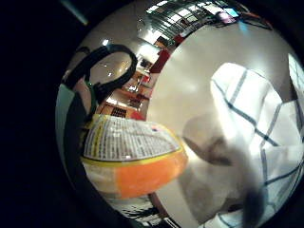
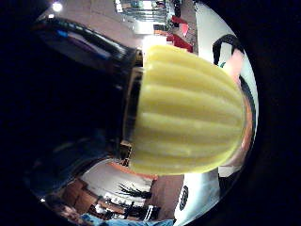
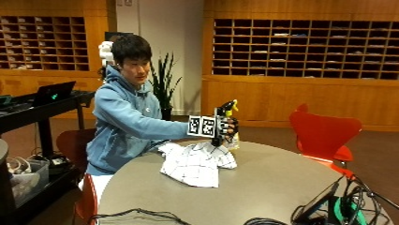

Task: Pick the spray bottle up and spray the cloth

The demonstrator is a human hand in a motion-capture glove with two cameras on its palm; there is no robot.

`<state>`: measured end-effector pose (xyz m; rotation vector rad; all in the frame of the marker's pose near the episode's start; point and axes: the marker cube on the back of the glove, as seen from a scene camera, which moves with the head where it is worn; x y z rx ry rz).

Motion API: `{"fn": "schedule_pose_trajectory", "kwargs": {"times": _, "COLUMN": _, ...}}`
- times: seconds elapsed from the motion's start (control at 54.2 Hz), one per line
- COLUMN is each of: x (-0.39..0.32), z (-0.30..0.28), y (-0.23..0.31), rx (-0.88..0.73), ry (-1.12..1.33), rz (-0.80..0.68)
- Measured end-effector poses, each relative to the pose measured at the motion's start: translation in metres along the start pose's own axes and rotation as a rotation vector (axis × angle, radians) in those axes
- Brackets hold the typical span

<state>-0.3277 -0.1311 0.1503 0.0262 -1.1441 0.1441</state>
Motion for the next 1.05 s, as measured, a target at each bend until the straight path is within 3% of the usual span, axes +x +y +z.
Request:
{"fn": "schedule_pose_trajectory", "kwargs": {"times": 0.554, "x": 0.020, "z": 0.013, "y": 0.007, "rx": -0.044, "ry": 0.056, "rz": 0.002}}
{"fn": "schedule_pose_trajectory", "kwargs": {"times": 0.757, "x": 0.009, "z": -0.001, "y": 0.017, "rx": -0.100, "ry": 0.057, "rz": -0.058}}
{"fn": "schedule_pose_trajectory", "kwargs": {"times": 1.052, "x": -0.011, "z": -0.026, "y": 0.042, "rx": -0.047, "ry": 0.014, "rz": -0.139}}
